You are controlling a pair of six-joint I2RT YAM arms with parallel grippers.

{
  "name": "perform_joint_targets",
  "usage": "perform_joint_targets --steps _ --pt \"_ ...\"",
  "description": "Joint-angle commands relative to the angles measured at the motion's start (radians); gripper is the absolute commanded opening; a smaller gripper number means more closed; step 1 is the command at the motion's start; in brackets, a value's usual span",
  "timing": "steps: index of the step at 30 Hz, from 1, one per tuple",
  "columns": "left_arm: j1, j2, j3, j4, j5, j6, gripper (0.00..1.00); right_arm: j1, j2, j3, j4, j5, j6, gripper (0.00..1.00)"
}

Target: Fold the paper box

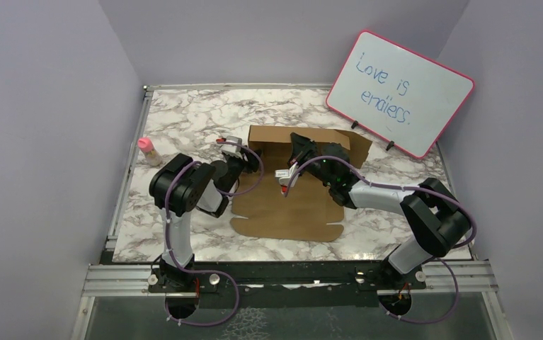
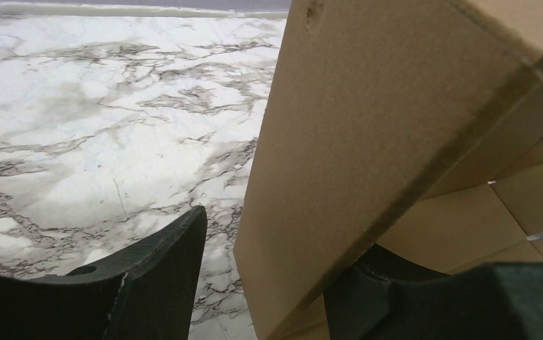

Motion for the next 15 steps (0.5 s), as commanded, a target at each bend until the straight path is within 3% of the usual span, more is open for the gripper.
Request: perform_joint_targets --steps 1,15 --pt "-0.021 0.018 0.015 0.264 -0.194 0.025 0.58 0.017 -0.009 -0.012 -0.093 -0.055 0.021 0.01" --pt "-0.053 0.017 0.033 0.264 -0.324 -0.022 0.57 0.017 -0.035 -0.023 -0.122 -0.035 0.036 0.01"
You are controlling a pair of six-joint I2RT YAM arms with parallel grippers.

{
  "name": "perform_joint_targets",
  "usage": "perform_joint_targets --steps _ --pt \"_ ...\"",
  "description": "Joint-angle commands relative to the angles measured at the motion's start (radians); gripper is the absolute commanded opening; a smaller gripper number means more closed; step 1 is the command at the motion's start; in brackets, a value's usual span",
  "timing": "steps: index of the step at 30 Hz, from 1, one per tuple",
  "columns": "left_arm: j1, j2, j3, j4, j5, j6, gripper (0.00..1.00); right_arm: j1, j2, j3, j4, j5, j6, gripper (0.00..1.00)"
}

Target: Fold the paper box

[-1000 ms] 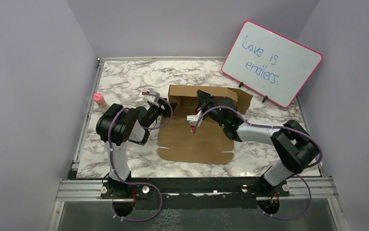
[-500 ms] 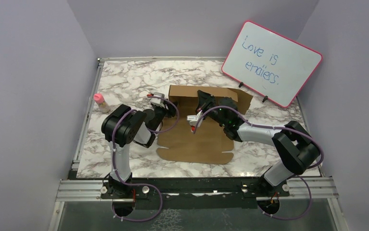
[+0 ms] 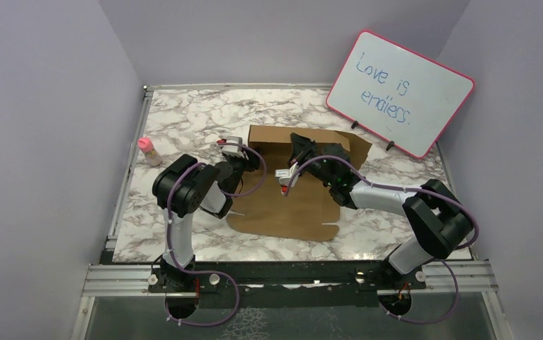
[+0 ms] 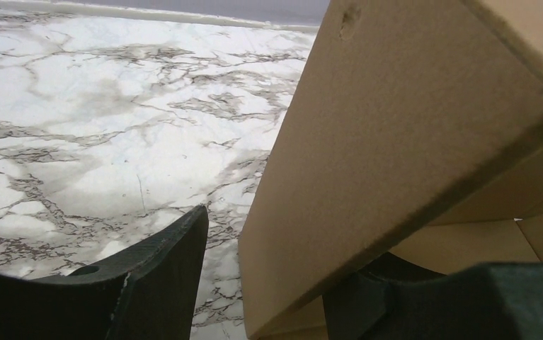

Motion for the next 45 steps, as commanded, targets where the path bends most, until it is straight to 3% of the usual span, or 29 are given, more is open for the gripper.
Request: perform_joint_targets --steps 1,24,30,40,45 --pt "0.005 0.013 0.029 0.264 -0.140 -0.027 0.57 0.015 -0.022 -0.023 -0.107 -0.034 0.015 0.01" --pt "-0.087 -0.015 0.066 0.265 -0.570 -0.056 0.57 0.018 -0.025 0.038 -0.261 -0.049 0.115 0.01" --pt "-0.109 -0.002 0.070 0.265 -0.678 -0.061 0.48 0.035 -0.038 0.087 -0.373 -0.054 0.152 0.01" --pt "-0.129 0.015 0.027 0.266 -0.711 -0.077 0.39 0.075 -0.057 0.178 -0.577 -0.017 0.247 0.01" --pt "-0.124 0.004 0.001 0.266 -0.568 -0.092 0.39 0.081 -0.034 0.199 -0.575 0.026 0.260 0.01"
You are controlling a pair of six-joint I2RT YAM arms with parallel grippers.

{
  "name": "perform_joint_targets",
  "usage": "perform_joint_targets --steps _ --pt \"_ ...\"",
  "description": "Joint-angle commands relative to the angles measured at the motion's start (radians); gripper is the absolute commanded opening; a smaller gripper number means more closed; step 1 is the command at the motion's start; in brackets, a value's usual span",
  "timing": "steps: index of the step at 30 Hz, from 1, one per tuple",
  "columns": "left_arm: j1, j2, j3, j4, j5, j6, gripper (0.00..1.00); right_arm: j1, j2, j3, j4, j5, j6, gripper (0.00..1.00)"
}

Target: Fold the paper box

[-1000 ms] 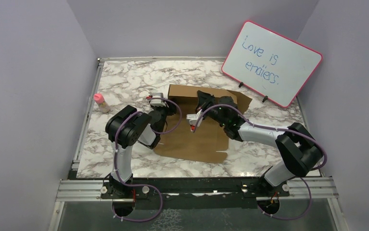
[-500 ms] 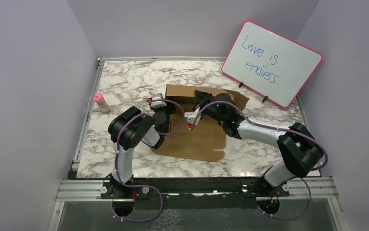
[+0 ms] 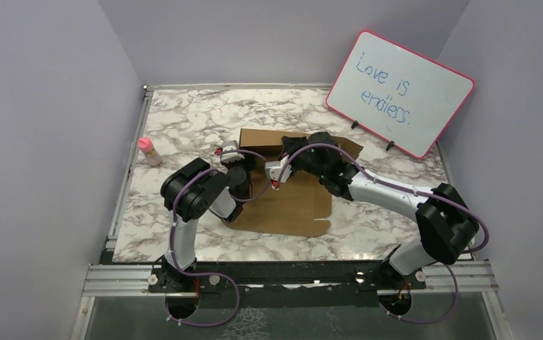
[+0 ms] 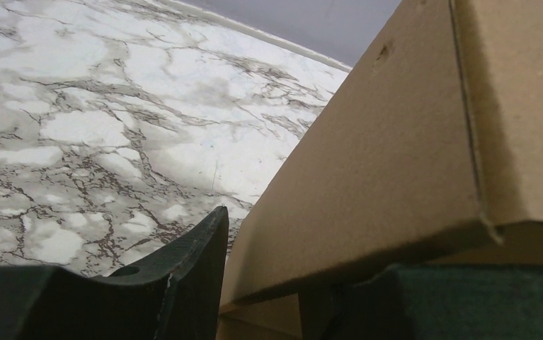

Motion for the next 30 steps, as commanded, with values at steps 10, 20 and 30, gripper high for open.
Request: perform_joint_targets --steps 10,20,30 --pt "0.151 -0.038 -0.087 0.265 0.346 -0.138 0.43 0.016 0.110 -0.006 0.020 0.095 -0.007 0.01" --pt "0.163 -0.137 -0.124 0.238 0.385 -0.031 0.55 0.042 0.174 -0.111 0.300 0.164 -0.088 0.01" --pt "0.163 -0.164 -0.125 0.264 0.348 0.043 0.57 0.057 0.191 -0.152 0.385 0.173 -0.109 0.01"
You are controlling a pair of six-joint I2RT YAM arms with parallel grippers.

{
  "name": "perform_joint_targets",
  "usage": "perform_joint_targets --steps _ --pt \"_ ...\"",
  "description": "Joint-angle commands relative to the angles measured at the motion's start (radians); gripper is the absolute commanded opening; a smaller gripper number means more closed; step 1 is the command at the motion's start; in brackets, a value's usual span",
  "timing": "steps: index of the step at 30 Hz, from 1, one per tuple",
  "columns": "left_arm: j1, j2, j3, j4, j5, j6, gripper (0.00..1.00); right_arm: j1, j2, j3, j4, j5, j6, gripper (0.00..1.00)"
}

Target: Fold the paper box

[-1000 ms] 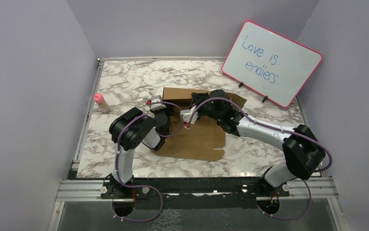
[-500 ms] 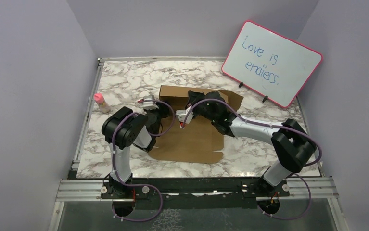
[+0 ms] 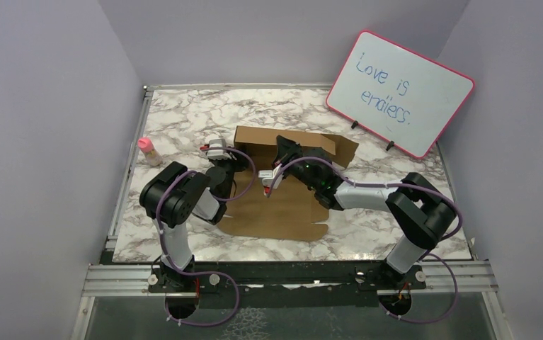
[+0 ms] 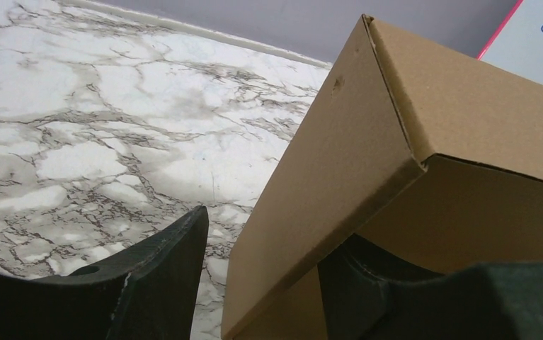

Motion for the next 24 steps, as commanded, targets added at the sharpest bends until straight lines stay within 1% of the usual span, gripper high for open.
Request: perform_joint_targets --steps 1,4,8,15,19,24 --pt "0.006 -0.019 0.016 0.264 -0.021 0.052 0.57 0.009 0.030 -0.036 -0.080 0.027 0.017 0.01" --pt "0.005 0.002 0.039 0.265 -0.055 0.047 0.57 0.013 0.032 -0.038 -0.081 0.024 0.022 0.01" --pt "-0.009 0.031 0.070 0.265 -0.160 0.040 0.54 0.017 0.034 -0.040 -0.081 0.011 0.035 0.01" --pt "-0.056 0.079 0.133 0.265 -0.321 0.138 0.51 0.030 0.041 -0.031 -0.087 0.015 0.037 0.01" --pt "-0.070 0.098 0.142 0.266 -0.394 0.185 0.48 0.030 0.042 -0.020 -0.104 0.018 0.042 0.01" --pt "-0.084 0.111 0.144 0.264 -0.473 0.245 0.42 0.030 0.040 -0.023 -0.109 0.020 0.046 0.01"
